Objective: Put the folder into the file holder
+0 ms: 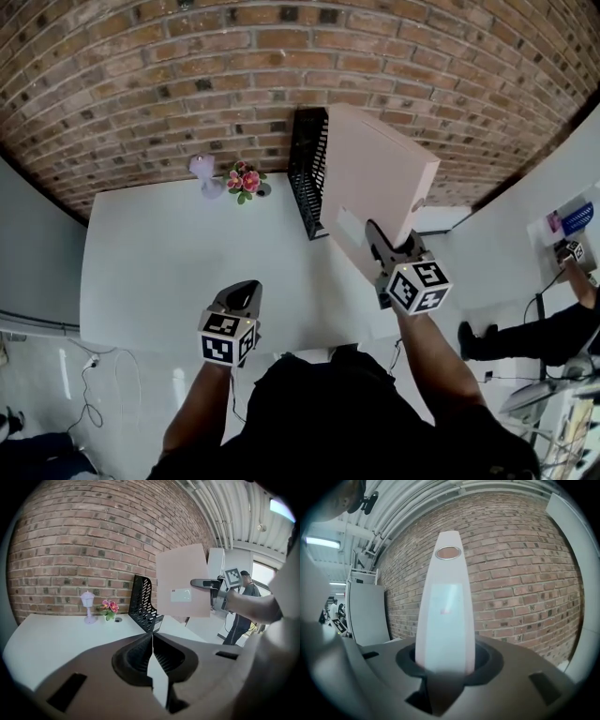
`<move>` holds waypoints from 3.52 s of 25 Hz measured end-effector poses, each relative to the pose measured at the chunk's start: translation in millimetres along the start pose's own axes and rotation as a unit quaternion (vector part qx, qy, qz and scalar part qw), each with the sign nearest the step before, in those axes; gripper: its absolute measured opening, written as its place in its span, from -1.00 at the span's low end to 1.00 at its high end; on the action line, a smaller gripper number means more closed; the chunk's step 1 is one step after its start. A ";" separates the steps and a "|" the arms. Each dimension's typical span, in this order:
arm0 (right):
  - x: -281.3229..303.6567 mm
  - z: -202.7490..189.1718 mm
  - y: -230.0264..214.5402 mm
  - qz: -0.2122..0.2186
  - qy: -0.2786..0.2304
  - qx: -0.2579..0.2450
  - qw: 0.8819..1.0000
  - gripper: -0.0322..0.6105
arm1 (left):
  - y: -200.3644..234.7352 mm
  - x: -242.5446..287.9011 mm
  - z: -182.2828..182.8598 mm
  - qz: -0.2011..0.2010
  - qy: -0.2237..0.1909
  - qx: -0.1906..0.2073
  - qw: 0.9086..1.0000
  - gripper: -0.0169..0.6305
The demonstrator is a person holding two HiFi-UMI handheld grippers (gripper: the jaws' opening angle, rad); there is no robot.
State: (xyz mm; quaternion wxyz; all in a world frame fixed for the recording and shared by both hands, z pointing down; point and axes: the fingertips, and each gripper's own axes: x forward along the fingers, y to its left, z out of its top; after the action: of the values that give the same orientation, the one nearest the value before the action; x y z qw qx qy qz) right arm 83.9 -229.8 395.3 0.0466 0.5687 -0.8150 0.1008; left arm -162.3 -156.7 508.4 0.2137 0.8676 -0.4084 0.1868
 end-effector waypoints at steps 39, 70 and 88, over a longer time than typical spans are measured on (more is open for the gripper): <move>147.8 18.9 -18.5 -0.071 -0.095 -0.008 0.993 -0.37 | 45.4 -23.7 -26.6 0.054 0.026 -0.030 0.998 -0.93; 190.0 -27.5 -17.8 -0.073 -0.025 -0.059 0.995 -0.45 | 57.6 -11.3 -35.4 0.053 0.045 -0.043 0.997 -0.93; 181.2 -17.8 -8.8 -0.107 -0.059 -0.018 0.992 -0.45 | 51.4 -16.9 -42.1 0.054 0.052 -0.039 0.996 -0.93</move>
State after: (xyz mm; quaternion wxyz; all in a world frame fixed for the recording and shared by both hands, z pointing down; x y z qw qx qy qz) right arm 28.2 -395.1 448.1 0.0192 0.6566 -0.7525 0.0466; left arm -219.1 -153.6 546.5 0.2575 0.8247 -0.4495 0.2268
